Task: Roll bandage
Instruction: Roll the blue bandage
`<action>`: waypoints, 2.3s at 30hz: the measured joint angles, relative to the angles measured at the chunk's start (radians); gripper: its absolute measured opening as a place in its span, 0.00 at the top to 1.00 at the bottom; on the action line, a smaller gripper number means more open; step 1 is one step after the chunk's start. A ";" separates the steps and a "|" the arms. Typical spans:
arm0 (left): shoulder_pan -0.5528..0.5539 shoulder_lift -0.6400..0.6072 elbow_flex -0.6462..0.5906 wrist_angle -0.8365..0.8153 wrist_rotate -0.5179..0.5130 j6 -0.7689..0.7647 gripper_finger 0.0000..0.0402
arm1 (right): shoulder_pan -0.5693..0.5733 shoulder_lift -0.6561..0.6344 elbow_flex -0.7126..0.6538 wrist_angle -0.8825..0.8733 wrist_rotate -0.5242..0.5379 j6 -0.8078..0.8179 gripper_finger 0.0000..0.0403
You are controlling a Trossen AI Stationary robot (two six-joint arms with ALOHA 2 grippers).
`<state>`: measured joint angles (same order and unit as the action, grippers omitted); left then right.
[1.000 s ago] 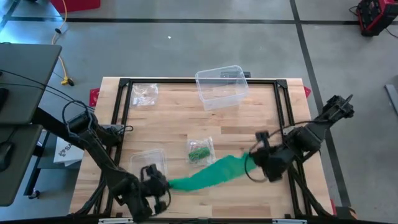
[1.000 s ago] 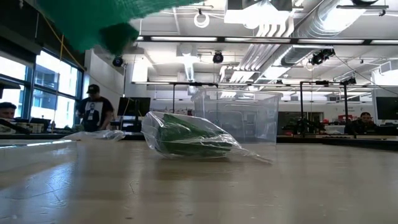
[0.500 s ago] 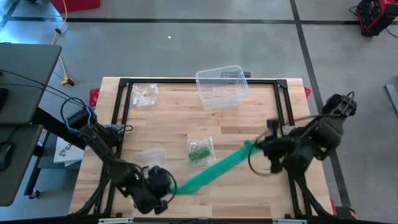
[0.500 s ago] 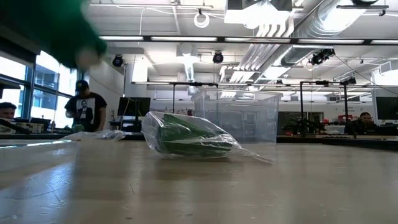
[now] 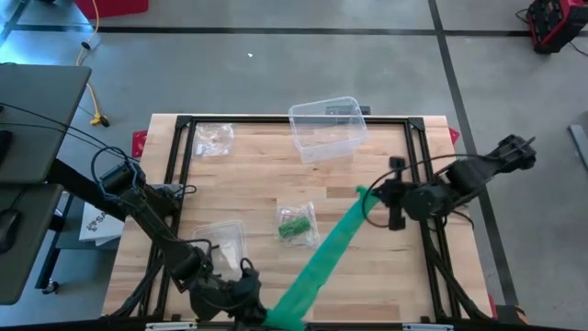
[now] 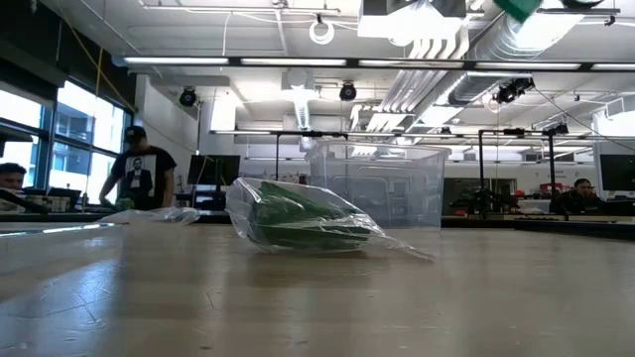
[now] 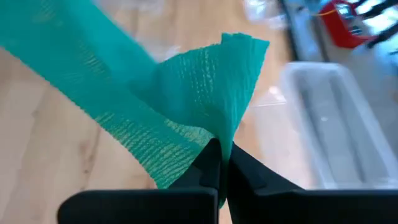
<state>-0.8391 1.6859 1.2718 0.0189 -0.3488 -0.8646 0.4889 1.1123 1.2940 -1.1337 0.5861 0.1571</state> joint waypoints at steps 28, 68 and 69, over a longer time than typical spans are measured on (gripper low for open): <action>0.142 -0.002 0.006 0.341 -0.268 0.197 0.99 | 0.134 -0.024 -0.350 0.310 -0.220 0.174 0.36; 0.438 0.150 0.005 0.052 -0.301 0.185 0.99 | 0.201 0.776 -0.341 1.045 -0.323 0.275 0.85; 0.443 0.149 0.005 0.033 -0.301 0.179 0.99 | 0.214 0.767 -0.342 1.038 -0.320 0.282 0.91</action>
<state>-0.3962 1.8353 1.2766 0.0515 -0.6495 -0.6857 0.7025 1.8795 0.9520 -0.0958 0.2661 0.4392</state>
